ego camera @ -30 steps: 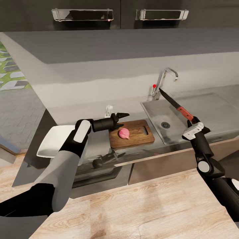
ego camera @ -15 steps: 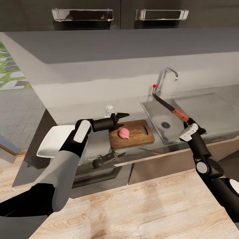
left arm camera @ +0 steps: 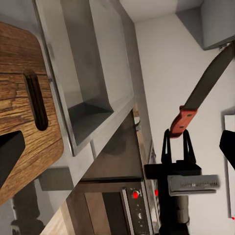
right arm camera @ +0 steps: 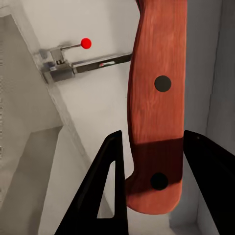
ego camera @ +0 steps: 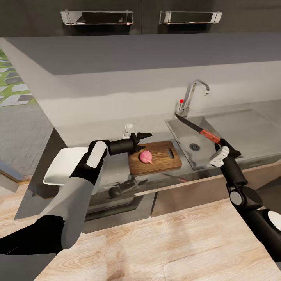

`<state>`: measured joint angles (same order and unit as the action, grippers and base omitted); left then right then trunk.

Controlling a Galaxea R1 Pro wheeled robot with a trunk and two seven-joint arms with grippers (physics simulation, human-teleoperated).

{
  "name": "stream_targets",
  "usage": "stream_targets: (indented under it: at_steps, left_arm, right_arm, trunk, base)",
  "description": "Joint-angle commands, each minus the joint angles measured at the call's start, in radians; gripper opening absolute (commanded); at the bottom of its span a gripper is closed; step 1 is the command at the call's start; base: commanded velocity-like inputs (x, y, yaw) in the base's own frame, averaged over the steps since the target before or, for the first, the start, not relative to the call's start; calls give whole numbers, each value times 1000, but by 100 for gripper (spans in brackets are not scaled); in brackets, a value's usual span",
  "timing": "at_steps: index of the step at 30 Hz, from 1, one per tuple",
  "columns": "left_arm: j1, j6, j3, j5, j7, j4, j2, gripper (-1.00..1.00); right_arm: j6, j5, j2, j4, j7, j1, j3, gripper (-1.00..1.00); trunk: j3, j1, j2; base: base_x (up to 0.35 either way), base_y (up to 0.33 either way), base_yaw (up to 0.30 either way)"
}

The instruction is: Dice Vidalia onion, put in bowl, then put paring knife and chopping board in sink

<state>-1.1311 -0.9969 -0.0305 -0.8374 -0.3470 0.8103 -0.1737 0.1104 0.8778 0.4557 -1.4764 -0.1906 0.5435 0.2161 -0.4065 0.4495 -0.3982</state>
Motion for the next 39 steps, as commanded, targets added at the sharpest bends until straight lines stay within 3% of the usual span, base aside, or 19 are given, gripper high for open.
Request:
stream_targets:
  at_steps: [1, 7, 17, 24, 32, 39]
  left_arm:
    - [-1, -5, -3, 6, -6, 0, -1, 100]
    - [-1, -5, -3, 6, -6, 0, -1, 100]
    - [-1, -5, -3, 5, -6, 1, -1, 100]
    - [-1, -5, -2, 5, -6, 1, -1, 100]
    - [-1, -6, -1, 4, -7, 1, -1, 100]
    - [0, -8, 0, 4, -8, 1, -1, 100]
  right_arm:
    - [11, 11, 1, 0, -5, 0, 7, -100]
    - [11, 25, 1, 9, -4, -2, 37, -100]
    - [13, 124, 3, 33, -5, -2, 44, -100]
    - [15, 135, 3, 36, -6, -2, 40, -100]
    - [14, 137, 3, 36, -4, -2, -2, -100]
    - [14, 138, 3, 36, -4, -2, 3, -100]
  trunk:
    - [-2, 1, -2]
    - [-2, 1, -2]
    - [-2, 1, -2]
    - [-2, 1, -2]
    - [-2, 1, -2]
    - [-2, 1, -2]
  base:
    - [0, 0, 0]
    - [0, 0, 0]
    - [0, 0, 0]
    - [0, 0, 0]
    - [0, 0, 0]
    - [0, 0, 0]
